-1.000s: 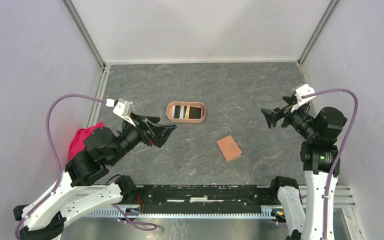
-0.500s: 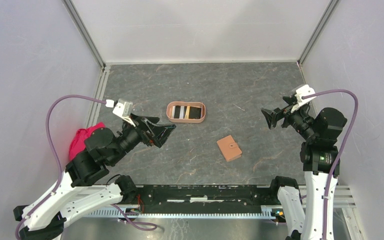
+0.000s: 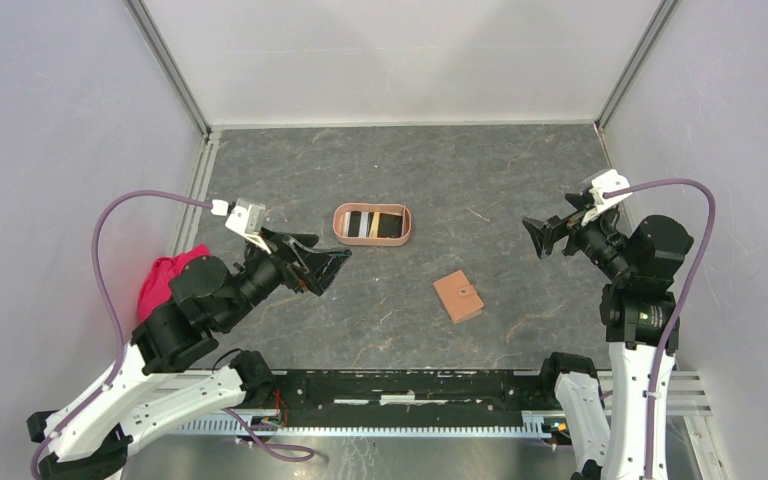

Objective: Put the credit cards into the card holder
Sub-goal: Reset both arms

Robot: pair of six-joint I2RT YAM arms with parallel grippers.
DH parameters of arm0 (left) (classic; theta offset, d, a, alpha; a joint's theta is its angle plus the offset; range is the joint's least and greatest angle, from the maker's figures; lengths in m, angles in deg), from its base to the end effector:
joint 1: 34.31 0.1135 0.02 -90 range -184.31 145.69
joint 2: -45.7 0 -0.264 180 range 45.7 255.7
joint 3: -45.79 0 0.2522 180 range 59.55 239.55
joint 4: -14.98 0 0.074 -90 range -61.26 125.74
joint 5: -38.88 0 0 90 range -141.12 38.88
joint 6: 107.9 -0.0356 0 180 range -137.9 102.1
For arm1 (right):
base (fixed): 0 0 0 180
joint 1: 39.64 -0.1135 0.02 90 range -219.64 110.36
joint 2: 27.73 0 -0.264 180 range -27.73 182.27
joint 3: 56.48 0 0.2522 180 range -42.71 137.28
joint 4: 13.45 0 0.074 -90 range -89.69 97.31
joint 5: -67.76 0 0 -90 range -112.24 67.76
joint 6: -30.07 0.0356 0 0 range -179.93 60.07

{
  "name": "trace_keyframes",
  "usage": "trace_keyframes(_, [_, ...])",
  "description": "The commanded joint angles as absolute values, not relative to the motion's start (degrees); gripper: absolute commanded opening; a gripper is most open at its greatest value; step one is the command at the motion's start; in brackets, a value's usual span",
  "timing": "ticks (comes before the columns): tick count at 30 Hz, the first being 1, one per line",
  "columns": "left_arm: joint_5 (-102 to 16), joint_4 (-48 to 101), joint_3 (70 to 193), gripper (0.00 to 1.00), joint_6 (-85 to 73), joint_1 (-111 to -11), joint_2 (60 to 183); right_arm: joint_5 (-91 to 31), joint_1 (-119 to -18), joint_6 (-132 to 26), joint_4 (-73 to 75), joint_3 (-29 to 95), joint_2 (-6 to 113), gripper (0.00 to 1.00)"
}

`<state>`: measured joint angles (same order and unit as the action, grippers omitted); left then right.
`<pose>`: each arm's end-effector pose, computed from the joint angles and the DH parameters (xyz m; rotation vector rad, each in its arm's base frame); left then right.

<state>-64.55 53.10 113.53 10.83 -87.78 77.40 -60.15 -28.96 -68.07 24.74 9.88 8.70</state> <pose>0.0709 -0.0818 0.3967 0.1730 1.6765 -0.9130 0.1290 -0.0021 0.3814 -0.4466 1.6346 0.3206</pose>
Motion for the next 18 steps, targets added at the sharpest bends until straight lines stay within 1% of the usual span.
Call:
trace_keyframes(1, [-65.5, 52.39, 113.26, 1.0, 8.91, -87.66, 76.88, -60.21, -28.62, -67.22, 23.08, 9.85, 8.32, 0.98])
trace_keyframes(18, [-65.69, 52.39, 112.99, 1.0, 8.74, -87.65, 76.84, -59.91, -28.39, -67.31, 23.03, 9.89, 8.39, 0.98])
